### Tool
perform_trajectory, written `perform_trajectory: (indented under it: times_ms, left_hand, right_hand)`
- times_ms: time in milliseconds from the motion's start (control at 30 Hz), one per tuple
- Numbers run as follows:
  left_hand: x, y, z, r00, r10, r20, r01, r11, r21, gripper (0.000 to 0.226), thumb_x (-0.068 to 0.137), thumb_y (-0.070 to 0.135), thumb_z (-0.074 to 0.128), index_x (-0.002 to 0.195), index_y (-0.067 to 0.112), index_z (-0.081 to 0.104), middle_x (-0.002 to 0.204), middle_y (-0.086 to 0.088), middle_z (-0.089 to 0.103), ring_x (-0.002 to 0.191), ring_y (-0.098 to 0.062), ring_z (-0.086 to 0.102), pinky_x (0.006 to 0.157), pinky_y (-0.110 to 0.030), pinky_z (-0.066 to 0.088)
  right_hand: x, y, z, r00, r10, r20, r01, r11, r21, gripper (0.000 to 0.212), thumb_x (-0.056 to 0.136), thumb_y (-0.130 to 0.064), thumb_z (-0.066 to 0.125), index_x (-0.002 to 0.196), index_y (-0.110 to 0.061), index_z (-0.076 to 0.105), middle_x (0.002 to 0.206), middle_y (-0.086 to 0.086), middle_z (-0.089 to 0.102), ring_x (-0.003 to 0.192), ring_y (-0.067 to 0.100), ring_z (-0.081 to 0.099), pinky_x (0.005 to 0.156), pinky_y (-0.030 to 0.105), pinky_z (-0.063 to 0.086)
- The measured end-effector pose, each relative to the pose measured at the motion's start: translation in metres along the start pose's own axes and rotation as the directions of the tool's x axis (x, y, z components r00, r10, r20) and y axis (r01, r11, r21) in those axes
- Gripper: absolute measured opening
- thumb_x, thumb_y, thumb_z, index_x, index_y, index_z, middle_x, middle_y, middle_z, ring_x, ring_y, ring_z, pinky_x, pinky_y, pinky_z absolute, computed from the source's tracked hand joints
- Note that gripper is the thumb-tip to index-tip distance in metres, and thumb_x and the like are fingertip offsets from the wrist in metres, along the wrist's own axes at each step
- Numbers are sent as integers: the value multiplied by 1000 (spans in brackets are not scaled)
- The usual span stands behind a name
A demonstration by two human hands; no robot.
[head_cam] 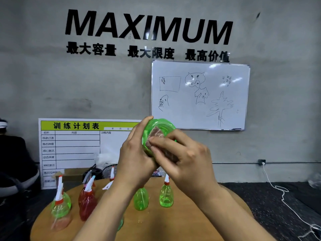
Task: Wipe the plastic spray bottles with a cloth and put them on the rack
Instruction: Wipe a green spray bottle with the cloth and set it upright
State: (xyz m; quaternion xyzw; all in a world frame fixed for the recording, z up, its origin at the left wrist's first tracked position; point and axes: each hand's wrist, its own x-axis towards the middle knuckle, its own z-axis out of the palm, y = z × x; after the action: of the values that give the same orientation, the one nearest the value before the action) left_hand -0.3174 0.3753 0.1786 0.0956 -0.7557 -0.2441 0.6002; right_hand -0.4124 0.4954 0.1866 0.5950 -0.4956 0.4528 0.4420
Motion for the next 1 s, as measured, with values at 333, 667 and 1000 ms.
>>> perform_trajectory:
  times_ms: [333, 667, 1000]
  left_hand:
    - [-6, -23, 5, 999, 7, 38, -9, 999, 33, 94, 65, 49, 91, 148, 43, 48, 130, 13, 66, 108, -19, 72, 90, -46, 62]
    - [-27, -60, 26, 995, -28, 94, 22, 998, 65, 96, 67, 32, 94, 152, 39, 48, 140, 18, 62, 122, -3, 63, 102, -29, 54]
    - [-88, -143, 51, 973, -171, 156, 159, 983, 89, 102, 75, 31, 95, 151, 56, 32, 159, 7, 42, 148, -8, 40, 118, -22, 38]
  right_hand:
    - [-7, 32, -8, 995, 89, -49, -92, 993, -71, 14, 96, -36, 75, 108, -34, 80, 92, -12, 67, 73, 9, 66, 54, 34, 52]
    - [-49, 45, 28, 981, 192, 33, -194, 974, 115, 13, 95, -30, 78, 107, -29, 82, 88, -12, 66, 72, 8, 65, 62, 29, 53]
    - [-118, 95, 92, 656, 684, 317, -728, 465, 503, 13, 96, -8, 73, 102, -17, 82, 98, -8, 81, 96, 6, 75, 91, 26, 58]
